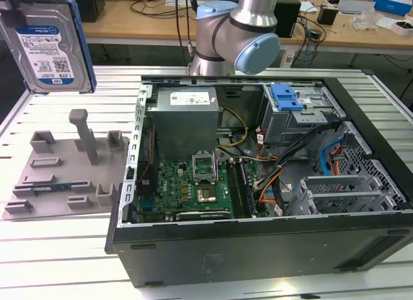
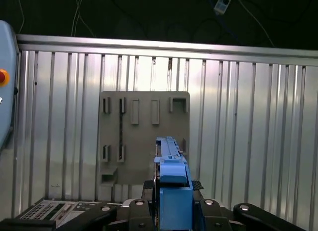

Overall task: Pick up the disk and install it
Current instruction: 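Pick up the disk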

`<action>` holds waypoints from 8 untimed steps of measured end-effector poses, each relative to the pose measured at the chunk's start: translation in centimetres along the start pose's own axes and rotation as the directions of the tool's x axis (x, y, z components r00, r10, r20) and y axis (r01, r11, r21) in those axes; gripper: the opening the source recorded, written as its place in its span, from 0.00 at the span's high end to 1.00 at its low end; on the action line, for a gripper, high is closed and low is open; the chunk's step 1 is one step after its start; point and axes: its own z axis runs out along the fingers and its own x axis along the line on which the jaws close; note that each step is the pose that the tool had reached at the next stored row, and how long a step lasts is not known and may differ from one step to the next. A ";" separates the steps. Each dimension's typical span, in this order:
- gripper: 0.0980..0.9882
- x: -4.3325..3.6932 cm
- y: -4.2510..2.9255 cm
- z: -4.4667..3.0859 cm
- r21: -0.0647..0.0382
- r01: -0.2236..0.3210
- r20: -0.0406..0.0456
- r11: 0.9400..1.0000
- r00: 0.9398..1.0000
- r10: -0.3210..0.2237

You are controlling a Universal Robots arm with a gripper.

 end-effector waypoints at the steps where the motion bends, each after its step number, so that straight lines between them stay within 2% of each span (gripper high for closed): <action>1: 0.70 0.13 -0.25 -0.01 0.000 0.000 0.000 1.000 1.000 0.000; 4: 0.70 0.48 -1.05 -0.05 0.000 0.000 -0.002 1.000 1.000 0.000; 8: 0.70 1.07 -2.77 -0.12 0.000 0.001 -0.004 1.000 1.000 -0.001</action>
